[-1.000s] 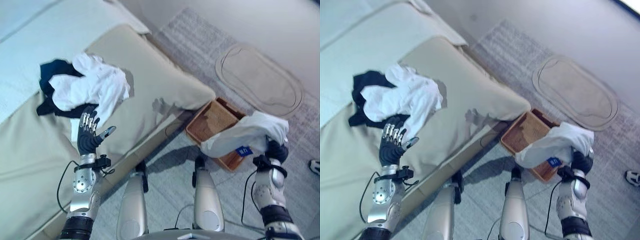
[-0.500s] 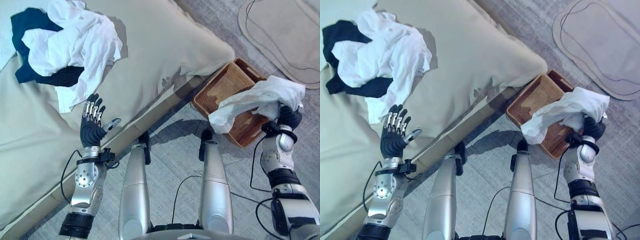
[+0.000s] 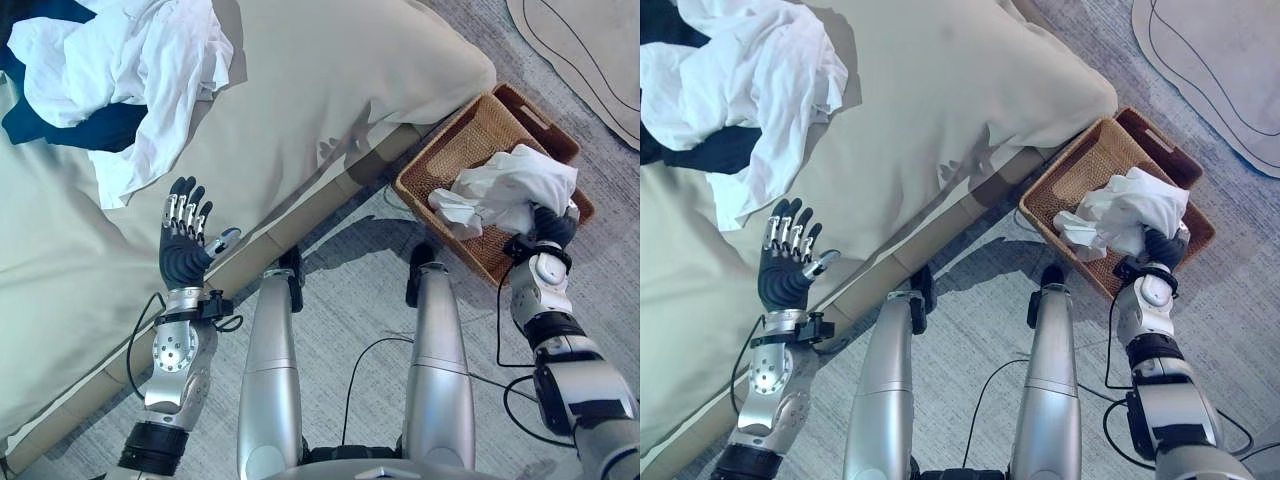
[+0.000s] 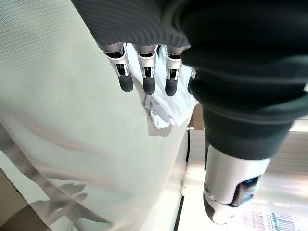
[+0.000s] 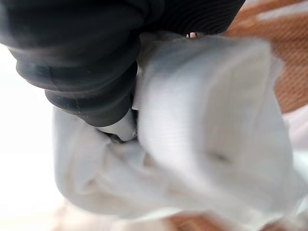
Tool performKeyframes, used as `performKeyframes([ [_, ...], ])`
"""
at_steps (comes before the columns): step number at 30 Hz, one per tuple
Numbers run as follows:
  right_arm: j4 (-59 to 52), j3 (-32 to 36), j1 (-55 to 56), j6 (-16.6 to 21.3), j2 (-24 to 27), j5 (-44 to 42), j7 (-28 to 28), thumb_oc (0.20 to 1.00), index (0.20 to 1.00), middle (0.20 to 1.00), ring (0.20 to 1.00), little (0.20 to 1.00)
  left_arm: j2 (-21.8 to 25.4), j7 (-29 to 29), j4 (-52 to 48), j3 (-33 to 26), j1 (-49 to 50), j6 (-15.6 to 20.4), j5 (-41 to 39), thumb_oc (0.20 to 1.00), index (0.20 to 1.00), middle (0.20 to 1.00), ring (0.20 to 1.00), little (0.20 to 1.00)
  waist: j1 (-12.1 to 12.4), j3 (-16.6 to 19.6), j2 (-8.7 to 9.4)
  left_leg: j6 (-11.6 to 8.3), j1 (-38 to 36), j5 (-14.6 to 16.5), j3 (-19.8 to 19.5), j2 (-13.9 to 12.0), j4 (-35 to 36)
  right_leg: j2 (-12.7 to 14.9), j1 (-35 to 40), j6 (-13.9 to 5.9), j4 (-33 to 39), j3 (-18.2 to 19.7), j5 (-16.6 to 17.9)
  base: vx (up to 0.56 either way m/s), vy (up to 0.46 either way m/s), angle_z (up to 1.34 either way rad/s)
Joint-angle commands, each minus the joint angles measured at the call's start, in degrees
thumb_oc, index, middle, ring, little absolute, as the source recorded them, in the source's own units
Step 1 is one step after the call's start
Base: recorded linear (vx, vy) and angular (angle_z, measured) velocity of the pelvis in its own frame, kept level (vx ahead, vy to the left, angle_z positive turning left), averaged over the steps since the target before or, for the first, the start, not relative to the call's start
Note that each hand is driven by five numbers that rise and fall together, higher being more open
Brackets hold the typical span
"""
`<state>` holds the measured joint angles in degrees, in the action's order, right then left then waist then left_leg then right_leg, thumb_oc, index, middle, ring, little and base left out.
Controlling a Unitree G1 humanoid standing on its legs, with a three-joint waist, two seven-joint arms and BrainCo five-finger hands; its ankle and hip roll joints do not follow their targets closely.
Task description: Pick up clothes into the bucket
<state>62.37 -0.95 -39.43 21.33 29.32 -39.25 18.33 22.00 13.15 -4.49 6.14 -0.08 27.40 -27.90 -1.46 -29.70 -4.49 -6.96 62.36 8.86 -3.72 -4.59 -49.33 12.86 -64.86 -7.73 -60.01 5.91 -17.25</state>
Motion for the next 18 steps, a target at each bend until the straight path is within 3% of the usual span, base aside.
performKeyframes([
  [1,3.63,-4.95,-0.16,-2.32,3.45,9.68,1.7,0.2,0.2,0.2,0.2,0.2,1.59,1.42,-4.38,1.23,2.25,4.2,0.33,1.0,1.0,1.0,1.0,1.0,0.19,5.61,-1.14,5.8,4.01,8.33,3.74,4.2,-8.81,-2.28,-2.83,1.92,6.46,-1.99,7.48,0.0,0.0,0.0],
  [6,7.15,-9.25,-2.73,-5.96,5.46,19.85,3.57,0.2,0.2,0.2,0.2,0.2,2.01,1.89,-5.44,1.5,2.49,4.16,0.73,1.0,1.0,1.0,1.0,1.0,0.5,6.11,-1.19,5.93,5.23,8.28,3.77,4.48,-9.35,-2.07,-4.2,1.84,5.74,-1.77,7.51,0.01,0.005,0.03],
  [15,10.75,-7.91,-5.05,-6.96,6.16,20.08,5.55,0.2,0.2,0.2,0.2,0.2,2.06,2.52,-6.07,0.5,2.09,3.95,0.24,1.0,1.0,1.0,1.0,1.0,0.52,7.85,-0.81,5.87,5.51,7.7,3.87,4.99,-8.18,-2.01,-4.52,1.92,6.61,-1.58,7.74,0.0,0.003,0.01],
  [16,10.78,-7.9,-5.06,-6.94,6.17,20.07,5.54,0.41,0.41,0.41,0.41,0.41,2.07,2.53,-6.06,0.51,2.08,3.95,0.24,1.0,1.0,1.0,1.0,1.0,0.53,7.86,-0.81,5.87,5.51,7.68,3.87,5.0,-8.15,-2.0,-4.51,1.92,6.63,-1.58,7.75,0.0,0.0,0.0],
  [17,10.97,-7.13,-5.13,-6.73,6.05,19.36,6.39,1.0,1.0,1.0,1.0,1.0,1.88,2.67,-5.97,0.45,2.12,3.99,0.23,1.0,1.0,1.0,1.0,1.0,0.48,8.35,-0.64,5.84,5.33,7.52,3.79,5.15,-7.64,-1.96,-4.34,1.99,7.0,-1.41,7.83,0.0,0.0,0.0],
  [18,10.96,-7.12,-5.11,-6.72,6.05,19.36,6.4,1.0,1.0,1.0,1.0,1.0,1.89,2.67,-5.97,0.46,2.13,3.99,0.24,1.0,1.0,1.0,1.0,1.0,0.48,8.36,-0.63,5.84,5.31,7.49,3.8,5.16,-7.6,-1.95,-4.32,1.99,7.03,-1.41,7.84,0.0,0.0,0.0],
])
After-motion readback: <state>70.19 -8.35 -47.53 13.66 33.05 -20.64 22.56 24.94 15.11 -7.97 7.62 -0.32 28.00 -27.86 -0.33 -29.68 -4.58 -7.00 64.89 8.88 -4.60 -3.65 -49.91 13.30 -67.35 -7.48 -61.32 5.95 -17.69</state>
